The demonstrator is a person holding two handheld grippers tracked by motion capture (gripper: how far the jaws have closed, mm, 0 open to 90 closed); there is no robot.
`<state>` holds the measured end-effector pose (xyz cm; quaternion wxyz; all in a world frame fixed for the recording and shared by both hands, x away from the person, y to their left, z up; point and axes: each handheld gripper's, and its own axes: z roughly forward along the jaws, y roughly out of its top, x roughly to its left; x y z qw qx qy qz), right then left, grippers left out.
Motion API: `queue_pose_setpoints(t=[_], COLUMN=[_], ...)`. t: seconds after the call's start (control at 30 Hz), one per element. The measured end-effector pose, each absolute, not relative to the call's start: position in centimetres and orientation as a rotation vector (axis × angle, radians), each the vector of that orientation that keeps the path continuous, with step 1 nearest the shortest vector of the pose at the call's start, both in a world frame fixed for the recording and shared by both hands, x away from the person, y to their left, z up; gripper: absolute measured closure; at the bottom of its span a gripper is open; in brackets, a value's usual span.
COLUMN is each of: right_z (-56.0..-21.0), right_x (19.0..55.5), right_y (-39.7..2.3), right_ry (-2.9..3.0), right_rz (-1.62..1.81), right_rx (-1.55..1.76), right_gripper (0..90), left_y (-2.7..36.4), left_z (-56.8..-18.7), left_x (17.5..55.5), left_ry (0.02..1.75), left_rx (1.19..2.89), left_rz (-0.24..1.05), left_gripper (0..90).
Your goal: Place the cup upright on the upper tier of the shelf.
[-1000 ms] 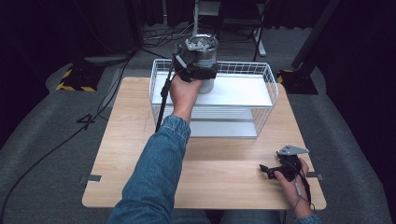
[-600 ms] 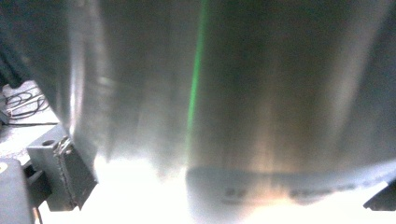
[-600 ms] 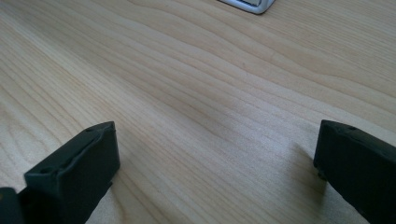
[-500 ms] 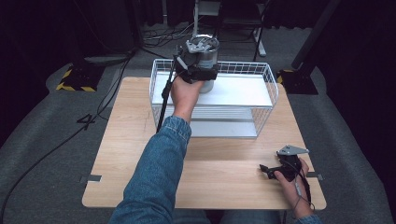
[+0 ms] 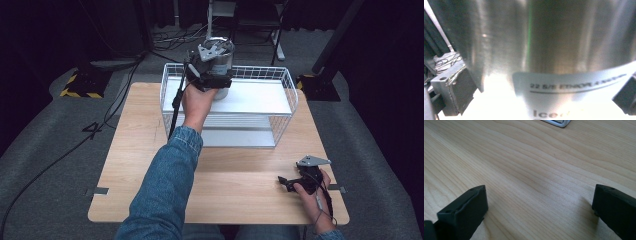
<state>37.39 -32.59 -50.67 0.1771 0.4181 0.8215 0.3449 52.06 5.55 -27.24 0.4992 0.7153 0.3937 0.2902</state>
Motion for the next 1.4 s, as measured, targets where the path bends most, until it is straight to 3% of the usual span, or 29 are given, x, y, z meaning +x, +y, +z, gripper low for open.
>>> queue_pose_setpoints(t=[0.53,1.03,1.4], right_z=[-50.7,-50.7,-50.7], right_x=[37.4,37.5,37.5], right_y=[-32.6,-32.6,-32.6], right_ry=[2.324,2.332,2.333], right_rz=[0.977,0.975,0.975], right_rx=[1.182,1.175,1.173], right_gripper=[0.7,0.7,0.7], left_y=[7.6,10.8,13.6], left_z=[-26.2,-24.5,-25.5], left_x=[49.0,42.6,38.3], left_ry=[0.919,0.816,0.764], left_rx=[1.671,1.671,1.675], left_rz=[0.711,0.697,0.661], left_gripper=[0.0,0.0,0.0])
